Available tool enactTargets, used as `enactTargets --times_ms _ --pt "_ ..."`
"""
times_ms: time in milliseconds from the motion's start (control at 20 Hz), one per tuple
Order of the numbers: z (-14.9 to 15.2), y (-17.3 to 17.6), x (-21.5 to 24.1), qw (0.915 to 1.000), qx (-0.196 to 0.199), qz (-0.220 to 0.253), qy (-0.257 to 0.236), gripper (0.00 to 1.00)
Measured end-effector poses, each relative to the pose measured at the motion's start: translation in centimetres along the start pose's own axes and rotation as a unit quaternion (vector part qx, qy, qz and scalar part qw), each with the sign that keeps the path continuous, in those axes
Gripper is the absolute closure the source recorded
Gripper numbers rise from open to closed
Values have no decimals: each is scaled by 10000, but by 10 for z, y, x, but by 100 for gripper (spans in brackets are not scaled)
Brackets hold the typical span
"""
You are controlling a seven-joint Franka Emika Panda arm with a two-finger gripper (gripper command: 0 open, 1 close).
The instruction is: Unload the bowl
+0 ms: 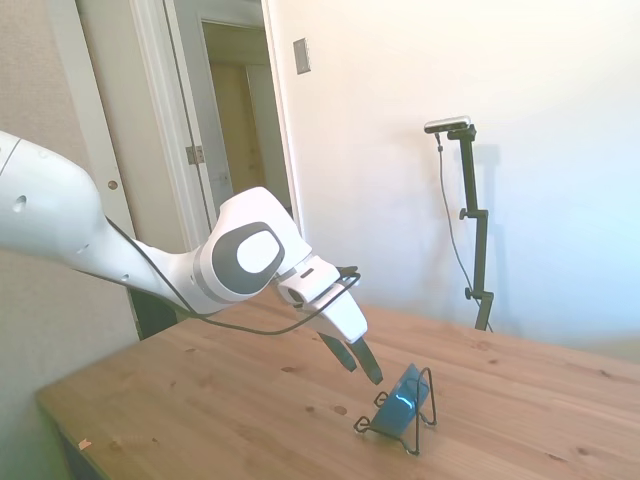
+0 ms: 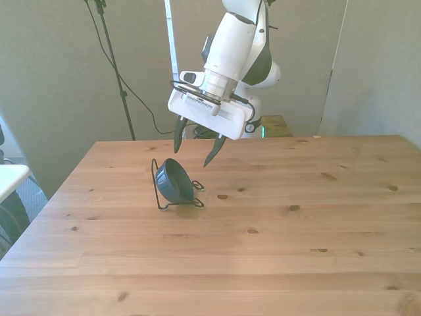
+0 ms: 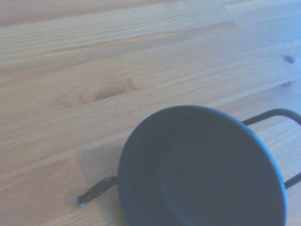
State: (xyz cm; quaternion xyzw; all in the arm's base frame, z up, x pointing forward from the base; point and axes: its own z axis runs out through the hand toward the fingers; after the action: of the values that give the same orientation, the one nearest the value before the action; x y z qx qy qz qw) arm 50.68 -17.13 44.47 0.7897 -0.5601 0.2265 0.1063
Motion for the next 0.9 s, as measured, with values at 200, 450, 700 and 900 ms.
enactTargets --times_ms 200,450,700,900 --pt "9 8 7 9996 -154 102 210 0" --pt "20 13 12 9985 -299 207 397 0" --pt "30 12 18 9973 -400 286 540 0" --pt "38 12 18 9966 -484 280 601 0"
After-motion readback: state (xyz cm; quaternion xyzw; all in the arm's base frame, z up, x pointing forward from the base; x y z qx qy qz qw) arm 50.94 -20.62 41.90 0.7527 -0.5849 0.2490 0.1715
